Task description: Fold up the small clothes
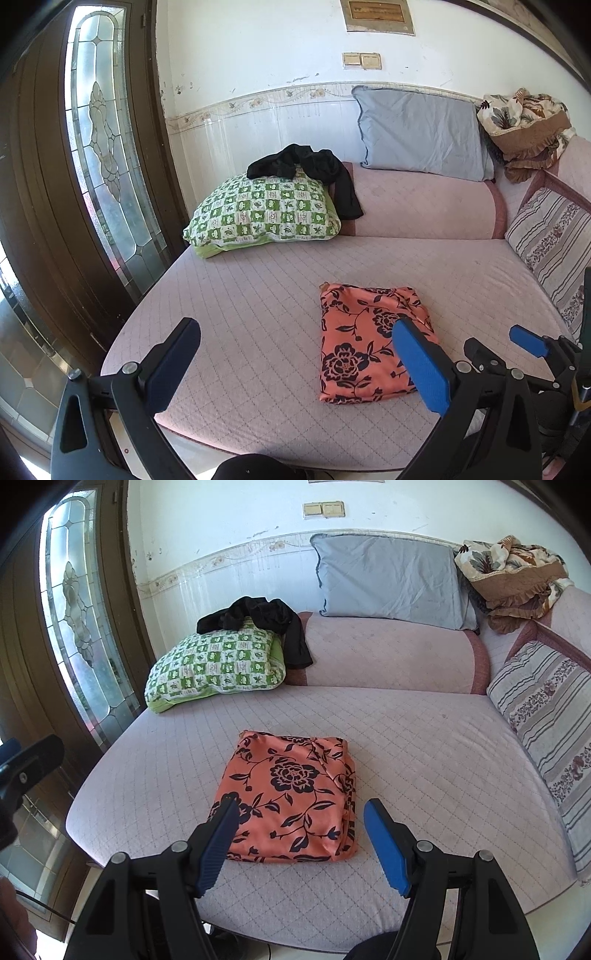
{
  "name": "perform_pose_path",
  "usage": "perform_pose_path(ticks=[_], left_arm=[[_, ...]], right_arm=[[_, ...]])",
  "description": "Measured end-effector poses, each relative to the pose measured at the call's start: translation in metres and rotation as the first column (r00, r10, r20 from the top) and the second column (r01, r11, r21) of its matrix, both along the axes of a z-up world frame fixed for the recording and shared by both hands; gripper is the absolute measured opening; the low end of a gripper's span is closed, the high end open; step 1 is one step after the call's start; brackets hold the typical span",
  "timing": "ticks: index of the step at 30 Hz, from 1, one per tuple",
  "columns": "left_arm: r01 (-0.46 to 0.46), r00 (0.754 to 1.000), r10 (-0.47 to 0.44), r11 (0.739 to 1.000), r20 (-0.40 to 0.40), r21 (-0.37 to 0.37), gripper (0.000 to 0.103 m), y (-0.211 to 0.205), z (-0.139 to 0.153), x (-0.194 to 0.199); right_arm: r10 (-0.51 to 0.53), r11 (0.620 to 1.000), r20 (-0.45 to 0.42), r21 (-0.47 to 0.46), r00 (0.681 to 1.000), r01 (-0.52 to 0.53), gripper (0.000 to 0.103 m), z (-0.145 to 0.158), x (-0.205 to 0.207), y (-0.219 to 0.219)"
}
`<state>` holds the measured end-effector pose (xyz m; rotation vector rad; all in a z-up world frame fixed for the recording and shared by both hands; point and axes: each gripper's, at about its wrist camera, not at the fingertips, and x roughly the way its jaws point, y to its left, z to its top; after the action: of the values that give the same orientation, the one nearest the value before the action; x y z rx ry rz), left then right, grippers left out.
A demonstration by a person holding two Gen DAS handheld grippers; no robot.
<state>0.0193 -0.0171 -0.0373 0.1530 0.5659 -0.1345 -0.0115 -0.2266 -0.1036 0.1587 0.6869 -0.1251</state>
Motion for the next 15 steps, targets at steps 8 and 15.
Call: perform_pose_path(ticks=[8,15], left_arm=[[-0.003,0.999,0.002,1.0,-0.047,-0.018,0.103,-0.006,-0.021,0.051],[-0.026,0.996,0.026,1.0,-0.083,0.0,0.103,-0.001,-0.037,0.077]], right_arm=[[-0.017,1.0,-0.058,0.014,0.998,0.018,0.074,-0.028,0.046,-0.007],[-0.045,0.998,-0.077,0.042,0.996,0.049,0.074,-0.046,0.071,-0.009]])
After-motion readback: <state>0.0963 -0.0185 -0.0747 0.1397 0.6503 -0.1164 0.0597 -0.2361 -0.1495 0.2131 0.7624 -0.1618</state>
